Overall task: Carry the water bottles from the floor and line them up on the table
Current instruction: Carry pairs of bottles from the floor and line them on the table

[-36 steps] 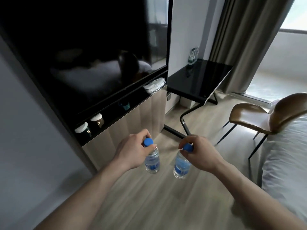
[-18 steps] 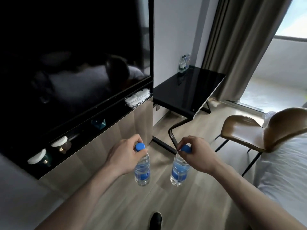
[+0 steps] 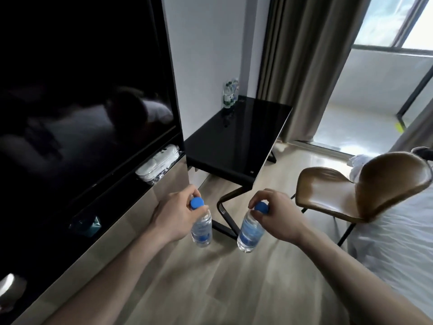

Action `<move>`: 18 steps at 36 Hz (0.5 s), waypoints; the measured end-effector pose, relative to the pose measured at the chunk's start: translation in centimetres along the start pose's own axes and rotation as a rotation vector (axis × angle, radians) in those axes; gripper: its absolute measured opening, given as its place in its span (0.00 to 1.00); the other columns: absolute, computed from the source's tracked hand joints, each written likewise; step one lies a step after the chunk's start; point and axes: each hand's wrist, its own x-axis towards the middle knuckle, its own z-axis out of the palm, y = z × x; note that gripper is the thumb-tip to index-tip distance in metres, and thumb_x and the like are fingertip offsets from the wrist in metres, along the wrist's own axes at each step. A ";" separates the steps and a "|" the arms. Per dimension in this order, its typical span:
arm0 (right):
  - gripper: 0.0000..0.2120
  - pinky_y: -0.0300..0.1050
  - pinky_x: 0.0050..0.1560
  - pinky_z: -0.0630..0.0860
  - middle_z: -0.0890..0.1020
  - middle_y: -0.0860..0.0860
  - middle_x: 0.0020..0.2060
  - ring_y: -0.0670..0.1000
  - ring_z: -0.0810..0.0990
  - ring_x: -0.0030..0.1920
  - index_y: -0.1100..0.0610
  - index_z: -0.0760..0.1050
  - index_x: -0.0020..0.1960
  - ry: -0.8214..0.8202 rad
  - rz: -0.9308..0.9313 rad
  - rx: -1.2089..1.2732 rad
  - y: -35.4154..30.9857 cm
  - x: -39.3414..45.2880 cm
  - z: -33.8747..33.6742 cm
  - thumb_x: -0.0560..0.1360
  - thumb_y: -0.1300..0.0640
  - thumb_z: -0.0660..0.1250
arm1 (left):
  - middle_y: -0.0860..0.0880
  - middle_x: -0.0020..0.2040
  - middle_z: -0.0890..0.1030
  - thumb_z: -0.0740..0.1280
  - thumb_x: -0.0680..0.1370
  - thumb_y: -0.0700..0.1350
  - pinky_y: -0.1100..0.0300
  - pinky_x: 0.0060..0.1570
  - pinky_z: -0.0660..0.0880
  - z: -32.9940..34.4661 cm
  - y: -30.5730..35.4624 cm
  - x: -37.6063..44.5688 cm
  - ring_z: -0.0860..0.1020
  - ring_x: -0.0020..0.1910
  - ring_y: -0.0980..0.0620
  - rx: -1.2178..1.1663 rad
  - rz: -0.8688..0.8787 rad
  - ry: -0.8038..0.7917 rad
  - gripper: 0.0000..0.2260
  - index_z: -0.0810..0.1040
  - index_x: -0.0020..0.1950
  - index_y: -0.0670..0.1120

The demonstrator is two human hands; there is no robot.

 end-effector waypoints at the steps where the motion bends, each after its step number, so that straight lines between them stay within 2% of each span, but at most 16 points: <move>1: 0.08 0.30 0.40 0.69 0.79 0.41 0.44 0.39 0.77 0.41 0.45 0.79 0.43 0.004 0.002 0.005 0.6 1.0 -0.4 0.71 0.58 0.70 | 0.62 0.32 0.76 0.71 0.72 0.60 0.60 0.30 0.66 0.3 0.2 1.2 0.72 0.30 0.56 0.002 0.003 -0.002 0.12 0.72 0.44 0.55; 8: 0.07 0.28 0.36 0.67 0.80 0.41 0.43 0.38 0.77 0.38 0.45 0.77 0.42 -0.010 0.007 0.032 5.8 7.8 -2.9 0.72 0.57 0.70 | 0.58 0.29 0.75 0.72 0.73 0.60 0.60 0.31 0.67 4.0 2.6 9.0 0.72 0.30 0.56 0.016 -0.030 -0.017 0.13 0.72 0.43 0.55; 12: 0.08 0.29 0.36 0.67 0.79 0.41 0.42 0.37 0.76 0.39 0.44 0.76 0.41 -0.037 -0.019 0.038 9.6 11.8 -4.5 0.72 0.56 0.70 | 0.56 0.32 0.77 0.72 0.73 0.60 0.59 0.31 0.72 6.9 3.9 13.3 0.75 0.32 0.55 0.030 -0.073 -0.022 0.13 0.72 0.43 0.55; 15: 0.09 0.27 0.38 0.67 0.78 0.39 0.43 0.37 0.76 0.42 0.43 0.76 0.42 -0.078 -0.052 0.047 13.0 15.3 -6.0 0.72 0.57 0.70 | 0.58 0.32 0.77 0.72 0.72 0.59 0.59 0.31 0.72 9.0 5.0 16.9 0.74 0.31 0.56 0.038 -0.092 0.008 0.13 0.72 0.43 0.55; 18: 0.09 0.31 0.42 0.70 0.78 0.40 0.44 0.40 0.76 0.45 0.43 0.75 0.42 -0.105 -0.089 0.040 16.0 19.0 -7.8 0.73 0.57 0.69 | 0.62 0.35 0.77 0.72 0.73 0.59 0.61 0.30 0.71 10.9 6.5 20.2 0.75 0.30 0.57 0.037 -0.111 0.024 0.13 0.71 0.43 0.55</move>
